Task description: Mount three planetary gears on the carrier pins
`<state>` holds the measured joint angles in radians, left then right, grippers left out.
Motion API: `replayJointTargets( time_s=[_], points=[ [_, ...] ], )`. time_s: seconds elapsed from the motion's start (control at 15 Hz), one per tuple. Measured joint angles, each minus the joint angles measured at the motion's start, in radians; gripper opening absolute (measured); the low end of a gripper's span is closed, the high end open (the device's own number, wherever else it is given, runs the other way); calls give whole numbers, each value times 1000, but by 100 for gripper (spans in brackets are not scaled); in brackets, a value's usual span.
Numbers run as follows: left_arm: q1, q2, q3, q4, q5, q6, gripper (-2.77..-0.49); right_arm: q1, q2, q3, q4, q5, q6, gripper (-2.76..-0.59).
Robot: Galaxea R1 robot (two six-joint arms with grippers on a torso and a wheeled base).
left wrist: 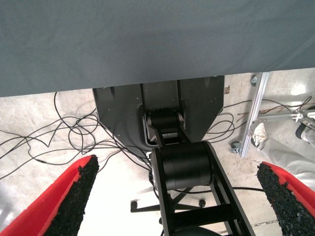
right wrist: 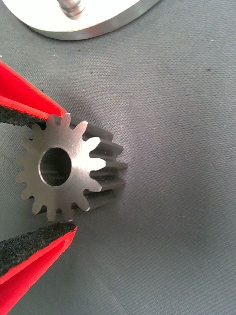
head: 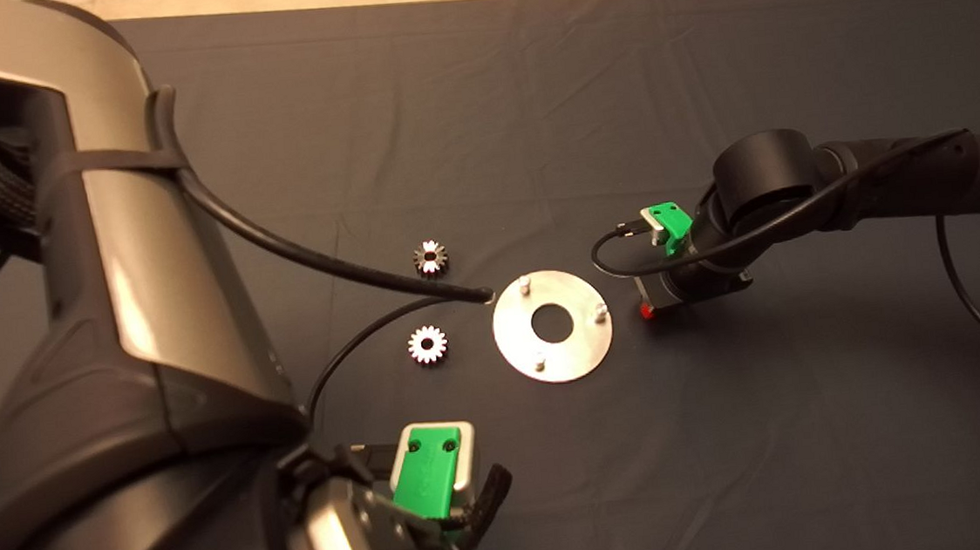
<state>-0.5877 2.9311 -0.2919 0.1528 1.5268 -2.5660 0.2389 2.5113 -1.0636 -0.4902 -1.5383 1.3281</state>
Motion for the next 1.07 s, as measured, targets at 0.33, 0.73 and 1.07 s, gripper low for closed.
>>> replayJointTargets(
  time_s=[0.33,0.73,1.07],
  points=[
    [0,0,0,0,0,0,-92,0,17,-21,-2,20,-3,-197],
    [8,0,0,0,0,0,-92,1,24,-32,-3,15,-4,-197],
    [14,0,0,-1,0,0,-92,1,24,-33,-3,15,-4,-197]
  ],
)
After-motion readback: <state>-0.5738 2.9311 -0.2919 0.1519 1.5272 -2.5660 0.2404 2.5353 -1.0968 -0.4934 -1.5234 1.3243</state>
